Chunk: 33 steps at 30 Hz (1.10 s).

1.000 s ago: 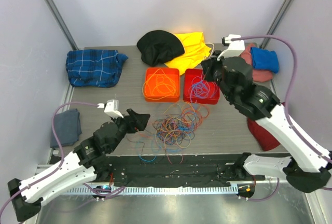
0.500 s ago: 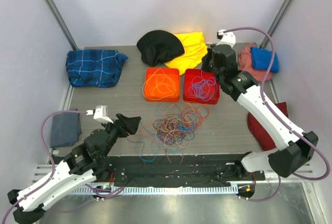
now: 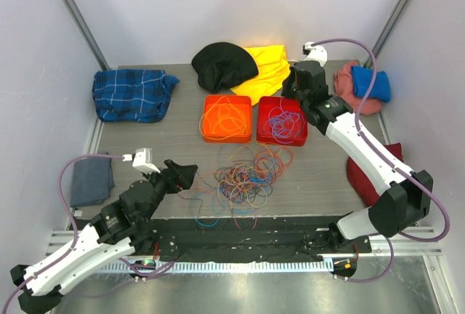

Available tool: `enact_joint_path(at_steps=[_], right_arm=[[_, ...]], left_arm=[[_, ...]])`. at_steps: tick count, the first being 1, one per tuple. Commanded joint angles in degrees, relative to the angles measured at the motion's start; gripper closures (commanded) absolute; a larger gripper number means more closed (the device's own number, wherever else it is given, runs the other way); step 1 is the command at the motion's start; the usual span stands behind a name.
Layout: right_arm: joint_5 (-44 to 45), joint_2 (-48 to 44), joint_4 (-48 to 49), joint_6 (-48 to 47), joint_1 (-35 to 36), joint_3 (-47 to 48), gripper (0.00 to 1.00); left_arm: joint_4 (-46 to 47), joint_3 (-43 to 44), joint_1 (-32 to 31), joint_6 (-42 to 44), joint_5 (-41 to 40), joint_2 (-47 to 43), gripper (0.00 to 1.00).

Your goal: Untangle the cables

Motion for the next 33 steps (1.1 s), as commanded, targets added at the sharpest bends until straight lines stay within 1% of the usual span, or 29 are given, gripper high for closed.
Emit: enact_joint_path(at_steps=[1, 5, 8, 12, 18, 21, 26, 32, 33], right_arm=[[-2.4, -1.9, 4.1, 1.1, -0.2, 3.4, 0.99], [-2.2, -1.7, 2.2, -0.2, -0.3, 8.4, 0.99], [-1.3, -0.7, 1.7, -1.5, -0.9, 10.0, 0.99], [-2.1, 0.2, 2.0, -1.1, -2.7, 10.5, 0.99], [-3.1, 3.2, 3.3, -1.1, -4.8, 11.5, 0.99], [-3.5, 5.3, 6.4, -0.8, -5.6, 8.9, 0.99], [-4.8, 9.7, 8.8, 0.6, -6.0, 4.3, 0.99], [-5.2, 12.4, 11.3, 2.0, -6.0, -1.7, 0.99], [-5.2, 13.1, 11.5, 2.0, -6.0, -2.3, 0.92]], left_arm=[[1.3, 1.2, 0.2, 0.1, -1.1, 1.3, 0.16], [3.8, 0.7, 0.3, 0.0, -0.5, 3.0, 0.16], [4.7, 0.9, 0.2, 0.0, 0.0, 4.7, 0.16], [5.0, 1.1, 0.3, -0.5, 0.8, 5.9, 0.16], [4.5, 0.4, 0.2, -0.9, 0.6, 4.7, 0.16], [5.3, -0.3, 0.2, -1.4, 0.7, 4.5, 0.16], [4.5, -0.2, 0.2, -1.6, 1.0, 4.8, 0.16], [4.5, -1.4, 0.2, -2.2, 0.5, 3.9, 0.16], [4.8, -1.5, 0.2, -2.4, 0.6, 3.9, 0.16]])
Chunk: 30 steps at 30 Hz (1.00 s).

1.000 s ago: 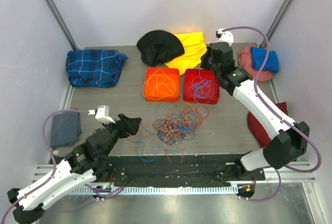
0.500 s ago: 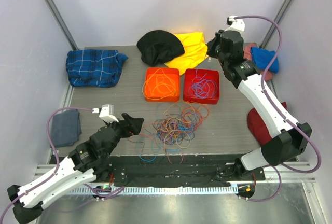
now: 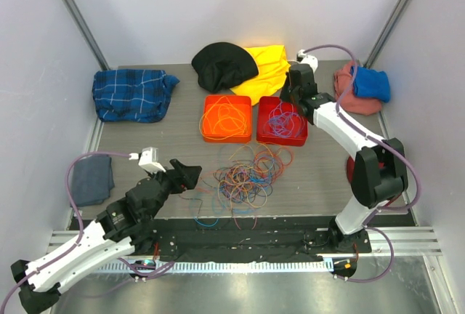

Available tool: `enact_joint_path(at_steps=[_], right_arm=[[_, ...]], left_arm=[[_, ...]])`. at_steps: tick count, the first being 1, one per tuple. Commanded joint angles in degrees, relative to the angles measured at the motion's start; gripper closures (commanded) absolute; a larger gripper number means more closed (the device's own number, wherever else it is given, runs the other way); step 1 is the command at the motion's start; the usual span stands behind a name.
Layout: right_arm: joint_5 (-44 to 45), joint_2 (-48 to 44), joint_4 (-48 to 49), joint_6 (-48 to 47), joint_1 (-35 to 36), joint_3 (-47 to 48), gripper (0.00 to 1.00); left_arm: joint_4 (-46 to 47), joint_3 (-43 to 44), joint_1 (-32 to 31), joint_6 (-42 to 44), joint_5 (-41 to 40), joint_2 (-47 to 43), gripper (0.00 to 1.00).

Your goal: Untangle the cables

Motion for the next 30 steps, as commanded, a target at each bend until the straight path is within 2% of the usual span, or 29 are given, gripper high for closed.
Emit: enact_joint_path(at_steps=[1, 2, 3, 7, 14, 20, 25, 30], right_arm=[[-0.1, 0.6, 4.2, 1.3, -0.1, -2.7, 0.84], [0.6, 0.7, 4.1, 1.3, -0.2, -2.9, 0.75], [0.9, 0.0, 3.7, 1.6, 0.0, -3.4, 0.61], [3.6, -5.1, 3.1, 1.6, 0.8, -3.8, 0.47], [4.8, -17.8, -1.3, 1.4, 6.8, -8.5, 0.47], [5.7, -27.2, -3.0, 4.2, 16.1, -22.1, 0.52], [7.5, -30.9, -2.9, 9.7, 22.5, -34.0, 0.54], [7.4, -32.6, -1.5, 12.7, 23.1, -40.4, 0.57]], left_arm=[[2.8, -0.9, 0.2, -1.0, -0.4, -0.6, 0.16], [3.1, -1.0, 0.2, -1.0, -0.3, -0.3, 0.16], [3.1, -1.0, 0.2, -1.3, -0.1, -0.2, 0.16], [3.5, -0.8, 0.2, -1.5, 0.2, 0.7, 0.16], [6.0, -1.0, 0.2, -1.3, 0.6, 2.1, 0.16], [8.2, -1.3, 0.2, -2.0, 1.9, 5.2, 0.16], [9.5, -1.1, 0.2, -2.5, 3.2, 7.9, 0.16], [10.6, -1.3, 0.2, -3.0, 4.2, 10.2, 0.16]])
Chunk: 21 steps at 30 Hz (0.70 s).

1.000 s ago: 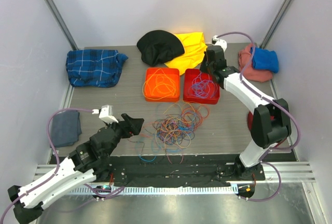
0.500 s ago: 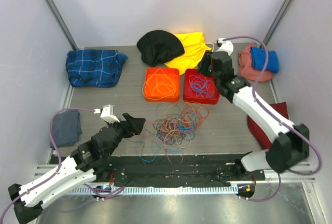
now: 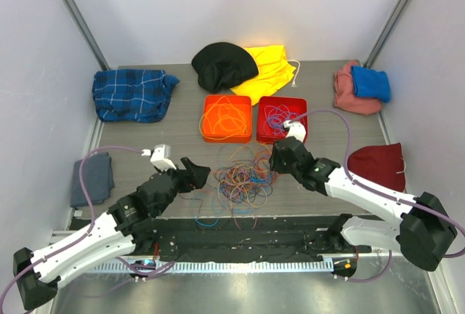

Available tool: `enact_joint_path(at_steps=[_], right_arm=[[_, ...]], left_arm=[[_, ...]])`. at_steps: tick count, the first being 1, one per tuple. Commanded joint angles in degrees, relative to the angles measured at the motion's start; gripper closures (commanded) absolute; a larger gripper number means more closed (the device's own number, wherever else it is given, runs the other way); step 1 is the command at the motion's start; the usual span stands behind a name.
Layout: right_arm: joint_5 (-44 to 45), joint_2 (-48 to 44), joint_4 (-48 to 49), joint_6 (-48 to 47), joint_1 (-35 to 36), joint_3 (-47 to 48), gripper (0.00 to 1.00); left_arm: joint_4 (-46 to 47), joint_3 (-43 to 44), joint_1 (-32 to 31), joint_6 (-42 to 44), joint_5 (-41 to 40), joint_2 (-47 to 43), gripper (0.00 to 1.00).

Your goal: Untangle the cables

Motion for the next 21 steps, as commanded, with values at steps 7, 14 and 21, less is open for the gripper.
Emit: enact_joint_path(at_steps=[7, 14, 21], right_arm=[[-1.7, -1.1, 7.3, 7.1, 0.7, -6.0, 0.58], [-3.8, -0.5, 9.3, 8.2, 2.6, -7.8, 0.58], [-3.4, 2.0, 9.9, 9.0, 3.6, -8.6, 0.59]], left_arm=[[5.0, 0.0, 0.2, -1.5, 2.2, 3.0, 0.17], [4.5, -0.8, 0.2, -1.5, 1.6, 1.5, 0.17], [4.5, -0.8, 0.2, -1.4, 1.8, 1.8, 0.17]])
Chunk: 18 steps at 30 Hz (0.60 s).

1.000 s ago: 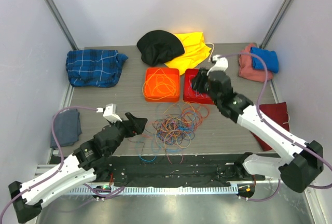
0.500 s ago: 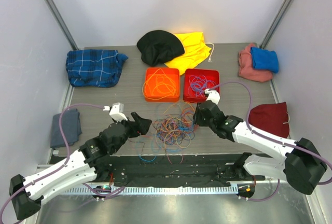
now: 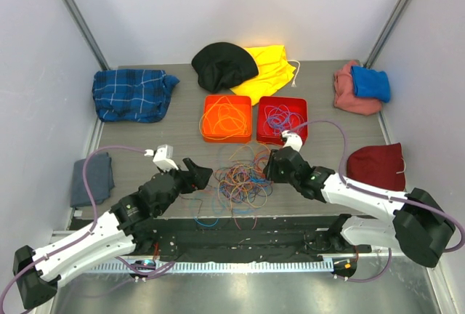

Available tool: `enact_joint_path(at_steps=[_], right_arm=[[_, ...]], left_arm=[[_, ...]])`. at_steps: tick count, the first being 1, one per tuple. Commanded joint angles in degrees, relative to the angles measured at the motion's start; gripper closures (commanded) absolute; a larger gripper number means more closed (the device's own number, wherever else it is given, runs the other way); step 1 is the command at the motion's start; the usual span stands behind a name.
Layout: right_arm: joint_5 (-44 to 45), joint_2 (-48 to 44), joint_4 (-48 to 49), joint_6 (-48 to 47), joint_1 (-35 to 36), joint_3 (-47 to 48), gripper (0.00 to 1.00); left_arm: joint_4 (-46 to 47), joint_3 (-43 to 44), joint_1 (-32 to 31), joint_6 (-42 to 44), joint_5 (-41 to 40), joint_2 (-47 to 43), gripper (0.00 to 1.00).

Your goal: Untangle the cables

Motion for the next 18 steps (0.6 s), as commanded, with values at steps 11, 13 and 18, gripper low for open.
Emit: enact_joint_path(at_steps=[11, 13, 18], right_arm=[[0.8, 6.6, 5.0, 1.9, 0.6, -0.4, 0.77], [1.2, 4.5, 4.4, 1.7, 0.7, -0.2, 0.89], [5.3, -2.2, -2.1, 0.2, 3.2, 4.3, 0.99]], left_arm=[[1.3, 0.0, 0.2, -0.1, -0.5, -1.4, 0.17], [1.1, 0.0, 0.2, -0.1, -0.6, -1.5, 0.17], [1.8, 0.0, 0.2, 0.1, -0.7, -1.1, 0.17]])
